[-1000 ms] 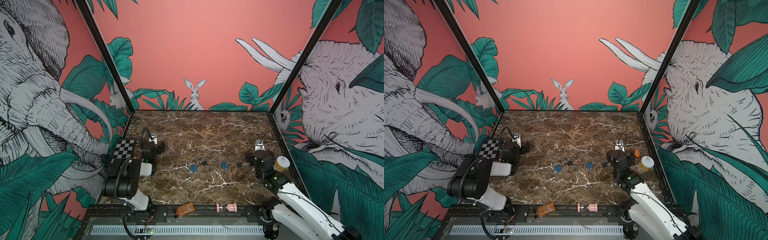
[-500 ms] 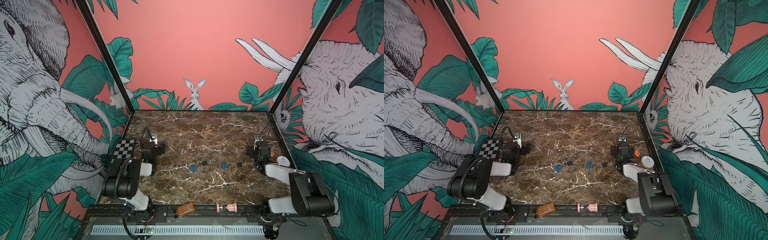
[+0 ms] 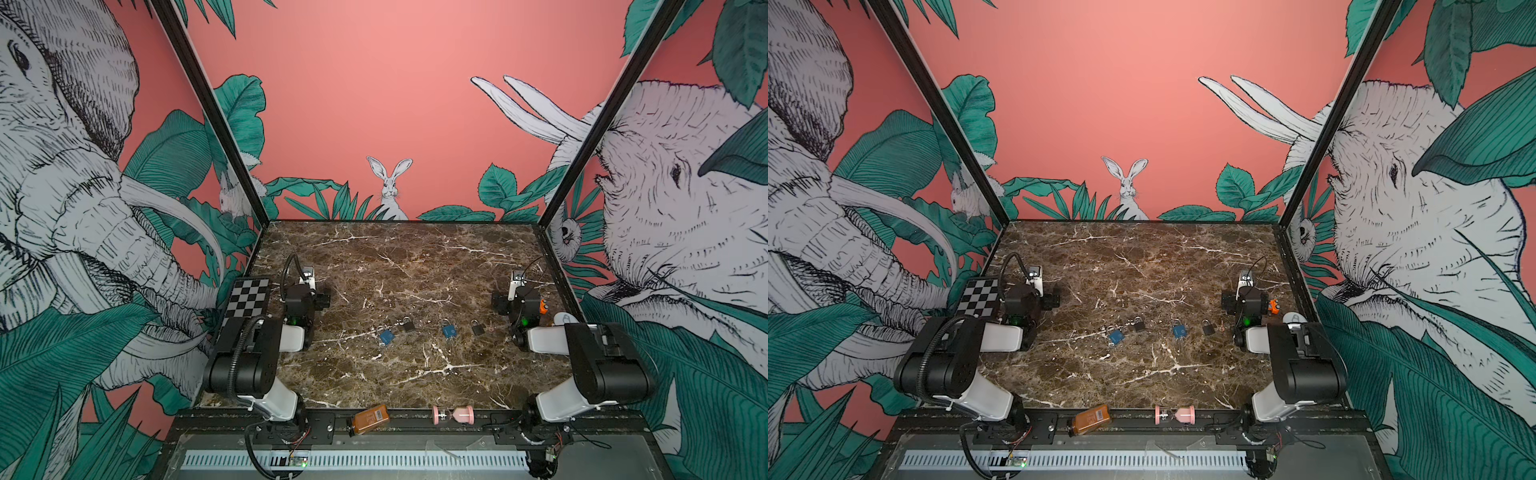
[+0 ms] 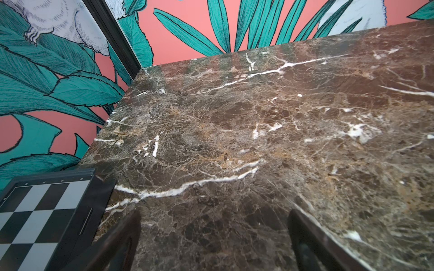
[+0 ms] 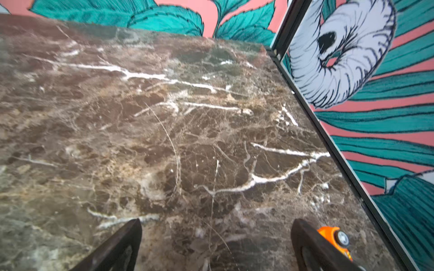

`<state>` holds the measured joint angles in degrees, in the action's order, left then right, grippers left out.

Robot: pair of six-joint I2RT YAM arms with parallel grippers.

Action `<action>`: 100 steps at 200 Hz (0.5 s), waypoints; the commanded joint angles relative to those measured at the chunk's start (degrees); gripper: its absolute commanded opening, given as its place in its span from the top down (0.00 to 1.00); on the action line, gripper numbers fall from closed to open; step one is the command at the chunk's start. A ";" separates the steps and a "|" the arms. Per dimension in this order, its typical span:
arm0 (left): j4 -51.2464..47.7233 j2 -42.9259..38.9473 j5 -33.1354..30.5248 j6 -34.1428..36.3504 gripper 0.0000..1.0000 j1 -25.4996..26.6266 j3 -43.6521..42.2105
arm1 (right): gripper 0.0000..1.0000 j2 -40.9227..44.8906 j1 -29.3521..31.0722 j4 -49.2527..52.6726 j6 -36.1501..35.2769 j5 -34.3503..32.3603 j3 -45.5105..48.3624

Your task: Lock with the key

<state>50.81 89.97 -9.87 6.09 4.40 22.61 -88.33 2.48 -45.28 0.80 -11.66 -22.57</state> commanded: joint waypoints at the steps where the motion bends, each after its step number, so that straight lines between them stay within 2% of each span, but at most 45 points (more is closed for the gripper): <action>1: -0.08 -1.20 0.45 -0.28 0.02 -0.27 0.33 | 0.02 0.78 0.08 -3.74 -0.35 0.50 -0.22; 100: -0.10 -1.03 0.46 -0.28 0.02 -0.27 0.59 | 0.02 0.73 0.29 -3.64 -0.45 0.26 -0.29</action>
<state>50.50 89.97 -9.87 6.04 4.40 22.61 -88.33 2.52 -46.48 0.78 -11.51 -22.57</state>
